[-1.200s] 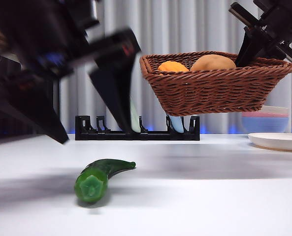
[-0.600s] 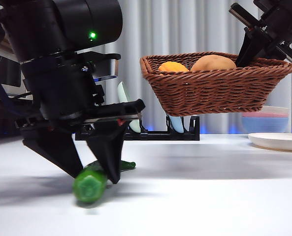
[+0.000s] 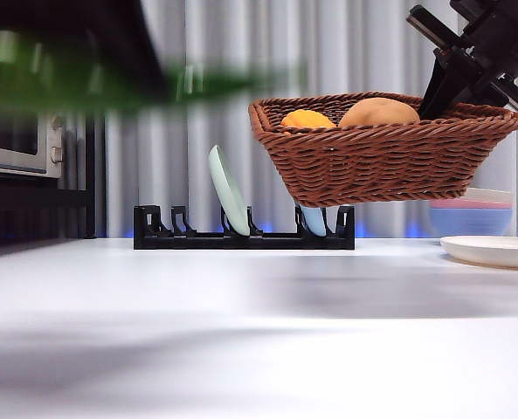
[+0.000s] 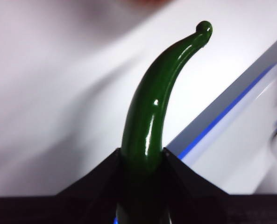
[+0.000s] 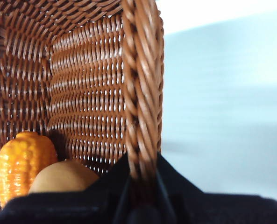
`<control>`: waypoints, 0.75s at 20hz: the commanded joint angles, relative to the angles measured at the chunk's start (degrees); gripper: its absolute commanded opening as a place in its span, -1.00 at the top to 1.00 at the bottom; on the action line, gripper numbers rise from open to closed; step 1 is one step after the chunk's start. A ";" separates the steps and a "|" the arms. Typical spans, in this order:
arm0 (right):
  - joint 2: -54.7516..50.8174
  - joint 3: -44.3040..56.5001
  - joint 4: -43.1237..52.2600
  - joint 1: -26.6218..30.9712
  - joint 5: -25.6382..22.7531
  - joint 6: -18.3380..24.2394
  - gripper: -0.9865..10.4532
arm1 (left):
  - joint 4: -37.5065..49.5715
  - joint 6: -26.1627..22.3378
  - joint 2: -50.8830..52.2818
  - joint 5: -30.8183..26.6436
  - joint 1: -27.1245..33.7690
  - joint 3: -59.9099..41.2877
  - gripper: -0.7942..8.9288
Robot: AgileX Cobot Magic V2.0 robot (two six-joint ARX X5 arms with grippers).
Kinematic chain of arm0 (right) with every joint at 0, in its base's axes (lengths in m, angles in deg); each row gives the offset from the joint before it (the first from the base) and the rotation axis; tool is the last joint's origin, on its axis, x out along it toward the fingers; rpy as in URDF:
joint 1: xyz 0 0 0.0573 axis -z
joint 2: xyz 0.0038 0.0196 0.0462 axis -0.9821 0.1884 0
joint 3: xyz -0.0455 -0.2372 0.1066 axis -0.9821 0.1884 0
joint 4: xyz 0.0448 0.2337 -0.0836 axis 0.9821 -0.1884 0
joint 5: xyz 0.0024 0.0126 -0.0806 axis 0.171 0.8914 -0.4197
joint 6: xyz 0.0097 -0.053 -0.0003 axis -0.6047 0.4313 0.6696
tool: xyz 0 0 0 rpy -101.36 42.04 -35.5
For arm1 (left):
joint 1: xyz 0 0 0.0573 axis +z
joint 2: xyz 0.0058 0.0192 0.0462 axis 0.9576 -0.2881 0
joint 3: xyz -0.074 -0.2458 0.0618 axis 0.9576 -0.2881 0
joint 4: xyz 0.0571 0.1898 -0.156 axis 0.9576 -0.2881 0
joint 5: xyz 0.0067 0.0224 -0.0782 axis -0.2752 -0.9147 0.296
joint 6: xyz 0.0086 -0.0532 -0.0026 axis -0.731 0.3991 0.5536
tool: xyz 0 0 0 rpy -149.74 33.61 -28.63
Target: Pick up the basket,pick up the corn from the table,pick up the potato from the table,pick up the cucumber from the table,put all items into the basket
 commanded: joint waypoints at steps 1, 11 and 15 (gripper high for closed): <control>0.33 -0.39 0.87 -0.13 0.55 -0.85 0.84 | 7.52 2.51 2.89 -4.52 -0.22 3.72 0.85; 0.33 -0.39 0.22 -3.37 0.55 -1.01 0.84 | 15.23 -16.57 -26.01 -5.40 11.13 32.48 0.85; 0.33 -0.39 0.20 -4.02 0.48 -1.01 0.84 | 15.96 -18.08 -39.63 -4.11 15.47 41.05 0.85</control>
